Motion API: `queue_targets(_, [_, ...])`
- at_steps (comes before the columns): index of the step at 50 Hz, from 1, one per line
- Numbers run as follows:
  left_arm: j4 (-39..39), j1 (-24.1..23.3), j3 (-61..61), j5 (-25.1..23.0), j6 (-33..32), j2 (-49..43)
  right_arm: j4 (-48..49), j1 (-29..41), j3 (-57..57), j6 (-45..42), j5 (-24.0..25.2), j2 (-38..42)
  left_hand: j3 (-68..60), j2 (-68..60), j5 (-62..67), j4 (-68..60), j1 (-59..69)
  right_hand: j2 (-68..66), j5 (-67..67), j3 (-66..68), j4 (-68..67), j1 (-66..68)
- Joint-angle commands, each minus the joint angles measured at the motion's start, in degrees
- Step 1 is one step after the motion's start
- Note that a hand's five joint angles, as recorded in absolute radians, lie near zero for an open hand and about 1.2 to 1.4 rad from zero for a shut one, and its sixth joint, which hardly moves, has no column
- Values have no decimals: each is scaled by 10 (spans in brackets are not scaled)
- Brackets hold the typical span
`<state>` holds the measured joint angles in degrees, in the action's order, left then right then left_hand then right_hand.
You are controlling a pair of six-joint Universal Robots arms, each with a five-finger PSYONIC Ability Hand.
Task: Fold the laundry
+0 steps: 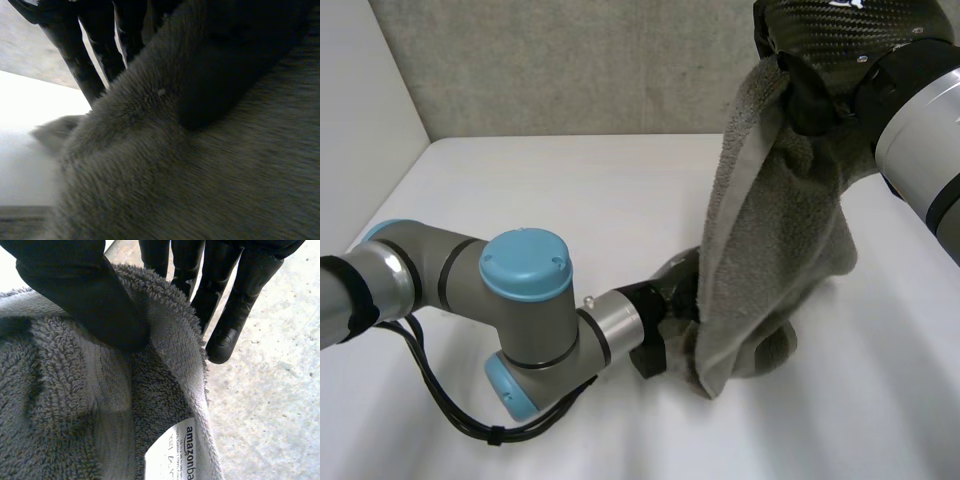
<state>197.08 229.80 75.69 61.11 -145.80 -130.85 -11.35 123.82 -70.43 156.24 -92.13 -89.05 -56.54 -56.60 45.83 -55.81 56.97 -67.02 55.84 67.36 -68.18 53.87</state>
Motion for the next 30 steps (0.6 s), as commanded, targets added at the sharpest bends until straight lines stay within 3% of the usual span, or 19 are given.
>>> queue_targets(1, [13,2,-7,-12,7,26,21,-7,4,-25,-1,6,-235,-234,242,-242,230,-130,142,126,-118,261])
queue_targets(3, [30,21,-26,77,5,51,53,-6,6,-30,0,7,-235,-234,242,-242,230,-130,142,126,-118,261])
queue_targets(4, [30,21,-27,78,5,51,53,-6,6,-30,0,7,-235,-234,242,-242,230,-130,142,126,-118,261])
queue_targets(6, [32,79,-40,184,-1,92,81,-7,18,-36,2,19,-235,-234,242,-242,230,-130,142,126,-118,261])
queue_targets(7, [32,79,-40,184,-1,92,81,-7,18,-36,2,19,-235,-234,242,-242,230,-130,142,126,-118,261])
queue_targets(8, [33,106,-37,222,-7,117,91,-7,29,-37,4,33,-235,-234,242,-242,230,-130,142,126,-118,261])
queue_targets(10, [33,123,-34,246,-18,143,95,-7,46,-37,4,50,-235,-234,242,-242,230,-130,142,126,-118,261])
queue_targets(15, [30,149,4,248,-58,217,95,0,92,-27,-1,100,-235,-234,242,-242,230,-130,142,126,-118,261])
queue_targets(23, [35,148,175,247,-118,365,92,3,128,26,-15,165,-235,-234,242,-242,230,-130,142,126,-118,261])
queue_targets(25, [38,145,248,248,-161,412,83,3,127,47,-34,186,-235,-234,242,-242,230,-130,142,126,-118,261])
queue_targets(30, [43,139,329,244,-229,431,46,5,127,54,-54,233,-235,-234,242,-242,230,-130,142,126,-118,261])
